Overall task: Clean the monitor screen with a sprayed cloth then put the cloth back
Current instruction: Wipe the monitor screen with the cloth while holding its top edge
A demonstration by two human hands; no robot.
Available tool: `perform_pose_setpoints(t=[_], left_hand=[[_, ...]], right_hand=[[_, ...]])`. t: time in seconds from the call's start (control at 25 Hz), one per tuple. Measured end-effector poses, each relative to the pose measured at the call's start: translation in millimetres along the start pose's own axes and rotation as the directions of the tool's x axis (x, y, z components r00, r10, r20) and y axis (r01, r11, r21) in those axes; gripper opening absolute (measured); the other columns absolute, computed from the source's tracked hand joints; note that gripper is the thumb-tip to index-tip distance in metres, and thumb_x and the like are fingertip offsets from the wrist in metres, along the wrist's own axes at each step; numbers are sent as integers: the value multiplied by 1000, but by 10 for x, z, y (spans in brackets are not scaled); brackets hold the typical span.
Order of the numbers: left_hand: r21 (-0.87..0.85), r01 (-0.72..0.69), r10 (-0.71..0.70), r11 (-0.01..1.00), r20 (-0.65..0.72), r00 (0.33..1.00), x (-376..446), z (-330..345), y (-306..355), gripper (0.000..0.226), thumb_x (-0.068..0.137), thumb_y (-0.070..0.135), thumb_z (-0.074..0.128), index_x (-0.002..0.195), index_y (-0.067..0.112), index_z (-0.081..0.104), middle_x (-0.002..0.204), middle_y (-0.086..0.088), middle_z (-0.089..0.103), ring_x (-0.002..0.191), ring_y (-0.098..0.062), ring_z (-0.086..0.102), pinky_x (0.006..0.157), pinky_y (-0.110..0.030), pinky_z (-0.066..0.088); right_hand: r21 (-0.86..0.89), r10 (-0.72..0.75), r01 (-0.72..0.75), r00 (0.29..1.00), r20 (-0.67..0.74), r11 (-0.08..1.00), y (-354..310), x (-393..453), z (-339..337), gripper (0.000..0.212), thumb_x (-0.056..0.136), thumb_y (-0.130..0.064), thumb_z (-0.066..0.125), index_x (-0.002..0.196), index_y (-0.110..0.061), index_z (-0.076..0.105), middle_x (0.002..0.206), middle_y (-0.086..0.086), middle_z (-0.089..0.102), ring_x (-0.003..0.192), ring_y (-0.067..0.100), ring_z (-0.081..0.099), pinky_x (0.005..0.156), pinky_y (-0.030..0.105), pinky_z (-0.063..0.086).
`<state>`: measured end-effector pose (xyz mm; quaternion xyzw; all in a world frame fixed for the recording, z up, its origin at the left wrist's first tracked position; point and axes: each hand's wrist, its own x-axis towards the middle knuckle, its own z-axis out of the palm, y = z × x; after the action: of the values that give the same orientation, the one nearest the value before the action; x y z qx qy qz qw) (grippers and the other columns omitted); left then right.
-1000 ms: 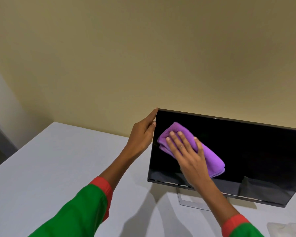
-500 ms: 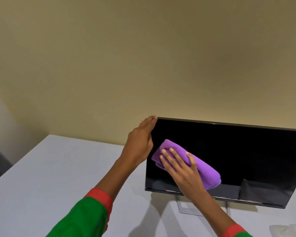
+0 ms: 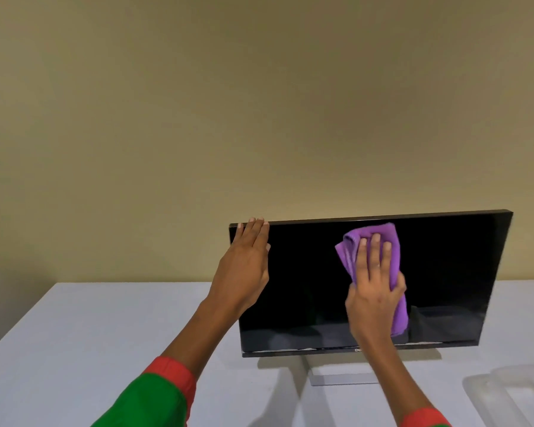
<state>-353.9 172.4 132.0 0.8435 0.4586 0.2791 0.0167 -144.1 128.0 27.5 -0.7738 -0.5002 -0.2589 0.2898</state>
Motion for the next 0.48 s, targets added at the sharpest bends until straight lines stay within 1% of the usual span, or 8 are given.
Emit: perform_pose_setpoints(t=[0.04,0.12,0.2,0.24,0.28,0.36,0.4,0.48], left_hand=[[-9,-29,29,1000,20,999,39,12,46,45,99,17,28,143,9,25,153,-8,25,143,-18,14,109,-22,4],[-18,-79,80,997,73,994,138,52,167,45,99,18,28,144,12,24,154,-5,24,143,-17,13,110,-21,5],[-25,-116,119,993,132,984,232,91,291,45,99,18,29,144,13,25,154,-3,23,143,-18,13,112,-25,11],[-28,-125,128,992,156,980,272,102,345,45,99,19,29,144,14,25,154,-3,24,143,-18,14,113,-27,15],[-27,-136,139,990,173,975,311,119,418,45,99,20,30,143,14,26,154,-4,24,143,-19,16,113,-29,17],[-12,-147,146,989,192,971,371,146,520,45,99,23,32,143,14,27,154,-4,26,142,-20,19,113,-32,21],[-9,-147,145,989,204,968,398,155,560,46,98,26,33,143,15,28,153,-4,26,142,-21,20,112,-35,24],[-9,-144,142,989,246,959,445,167,610,49,97,31,36,143,17,27,154,-2,26,142,-23,19,110,-40,28]], right_hand=[[-7,-1,2,999,40,1000,12,-110,13,90,73,2,64,150,-10,19,157,12,22,145,31,18,100,59,36],[-21,-112,114,991,76,993,3,-291,36,90,68,7,60,148,-11,23,156,11,24,145,30,20,102,58,36],[5,-271,271,960,77,963,-24,-342,49,79,75,5,47,149,-14,24,156,6,23,145,26,17,108,54,31],[18,-328,328,942,68,945,-46,-305,38,73,80,2,40,149,-16,25,156,5,22,146,24,18,110,52,27],[22,-356,356,933,60,934,-39,-228,-1,68,82,-2,35,148,-16,26,156,4,22,146,24,20,112,50,25],[28,-340,339,939,43,940,14,9,-97,69,82,-4,35,149,-17,26,156,4,21,145,23,23,111,51,25],[33,-293,292,955,40,956,89,143,-145,73,79,-3,37,149,-17,24,157,3,20,145,23,21,108,51,27],[39,-119,117,991,55,992,347,381,-233,86,72,3,46,151,-18,18,159,3,16,147,24,16,101,53,34]])
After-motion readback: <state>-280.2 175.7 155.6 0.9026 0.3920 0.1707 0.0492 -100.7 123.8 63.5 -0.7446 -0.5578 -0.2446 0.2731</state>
